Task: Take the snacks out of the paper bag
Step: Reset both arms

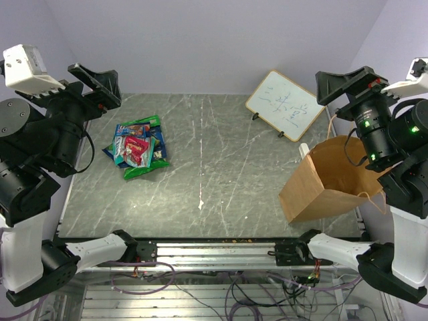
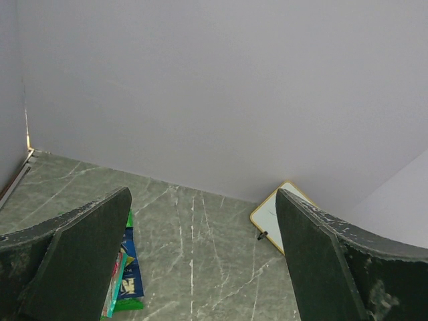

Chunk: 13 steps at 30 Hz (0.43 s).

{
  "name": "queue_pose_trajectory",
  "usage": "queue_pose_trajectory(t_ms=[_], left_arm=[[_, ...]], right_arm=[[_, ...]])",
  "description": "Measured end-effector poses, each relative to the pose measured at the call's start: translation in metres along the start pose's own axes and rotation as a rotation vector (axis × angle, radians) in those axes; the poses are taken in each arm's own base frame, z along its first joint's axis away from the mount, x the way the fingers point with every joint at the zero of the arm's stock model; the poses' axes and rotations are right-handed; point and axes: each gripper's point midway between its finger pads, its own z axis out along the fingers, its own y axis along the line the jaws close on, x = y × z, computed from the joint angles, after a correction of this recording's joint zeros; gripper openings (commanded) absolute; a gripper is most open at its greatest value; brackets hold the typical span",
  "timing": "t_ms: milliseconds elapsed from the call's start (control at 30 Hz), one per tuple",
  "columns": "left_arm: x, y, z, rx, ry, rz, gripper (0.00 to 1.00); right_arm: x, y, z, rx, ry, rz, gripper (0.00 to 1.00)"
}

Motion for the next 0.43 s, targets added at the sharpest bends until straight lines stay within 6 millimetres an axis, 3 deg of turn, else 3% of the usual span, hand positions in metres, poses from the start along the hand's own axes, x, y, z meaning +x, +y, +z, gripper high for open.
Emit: queue_pose_trajectory(t_ms=[433], left_arm=[[0.009,-0.003,0.006,-0.007,0.024,-0.001,1.00]], right_arm=[[0.004,-0.011,0.002,0.066,0.010,0.003,1.00]])
